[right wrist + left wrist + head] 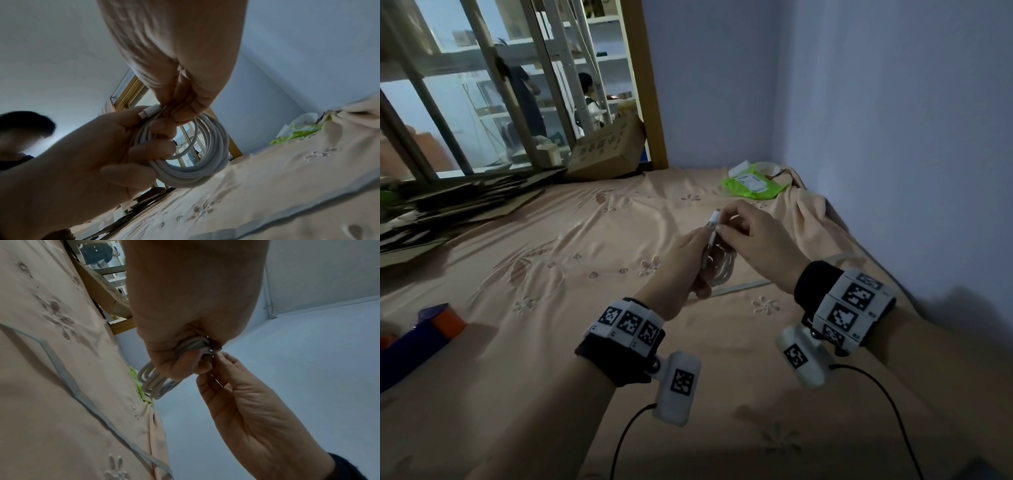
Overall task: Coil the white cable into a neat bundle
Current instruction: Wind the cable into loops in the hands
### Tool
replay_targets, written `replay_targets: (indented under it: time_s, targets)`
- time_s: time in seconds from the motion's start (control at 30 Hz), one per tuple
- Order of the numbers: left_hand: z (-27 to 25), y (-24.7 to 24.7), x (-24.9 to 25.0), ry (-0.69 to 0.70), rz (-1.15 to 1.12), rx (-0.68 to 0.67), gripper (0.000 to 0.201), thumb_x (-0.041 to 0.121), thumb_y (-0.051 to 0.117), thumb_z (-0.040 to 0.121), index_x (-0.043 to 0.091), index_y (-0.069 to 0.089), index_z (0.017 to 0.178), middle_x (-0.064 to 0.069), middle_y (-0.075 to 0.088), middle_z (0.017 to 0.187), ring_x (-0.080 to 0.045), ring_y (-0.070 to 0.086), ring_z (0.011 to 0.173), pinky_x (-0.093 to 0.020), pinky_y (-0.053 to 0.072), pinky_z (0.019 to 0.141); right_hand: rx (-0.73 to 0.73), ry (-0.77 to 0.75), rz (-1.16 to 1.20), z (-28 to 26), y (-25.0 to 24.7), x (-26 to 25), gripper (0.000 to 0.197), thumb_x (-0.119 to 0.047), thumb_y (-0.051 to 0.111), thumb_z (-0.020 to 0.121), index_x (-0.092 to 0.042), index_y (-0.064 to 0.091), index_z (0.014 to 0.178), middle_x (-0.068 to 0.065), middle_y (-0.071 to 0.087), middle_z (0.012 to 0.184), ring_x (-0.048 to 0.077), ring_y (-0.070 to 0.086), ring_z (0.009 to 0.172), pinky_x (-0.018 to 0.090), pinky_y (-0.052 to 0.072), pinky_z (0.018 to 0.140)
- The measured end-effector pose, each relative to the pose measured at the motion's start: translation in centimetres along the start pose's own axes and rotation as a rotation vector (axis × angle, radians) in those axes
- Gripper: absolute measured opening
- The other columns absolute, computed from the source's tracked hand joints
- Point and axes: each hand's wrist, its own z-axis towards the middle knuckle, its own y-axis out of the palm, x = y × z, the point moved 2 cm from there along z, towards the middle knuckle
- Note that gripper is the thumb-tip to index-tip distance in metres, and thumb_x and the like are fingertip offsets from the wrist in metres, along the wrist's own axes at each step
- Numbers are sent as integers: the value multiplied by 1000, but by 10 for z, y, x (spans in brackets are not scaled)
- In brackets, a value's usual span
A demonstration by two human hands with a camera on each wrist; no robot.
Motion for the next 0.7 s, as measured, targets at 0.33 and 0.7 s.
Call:
replay_targets:
  time_s: [0.33, 0.7]
  targets:
    - [0, 3, -5, -53, 61, -39, 33, 45, 39, 100, 17, 46, 86, 3, 32, 61, -12, 25, 50, -23, 18, 45, -53, -19, 61, 0, -5, 8, 8, -30, 63, 86, -23, 64, 90, 0, 72, 75, 23, 70, 75, 51, 56, 81]
    - [1, -8, -7, 41, 41, 18, 31, 37, 37, 104, 12, 54, 100, 1, 23, 64, -11, 21, 50, -25, 13, 48, -48, 72, 77, 5, 2, 26, 5, -19, 63, 92, -16, 63, 90, 3, 72, 73, 25, 69, 70, 42, 58, 73]
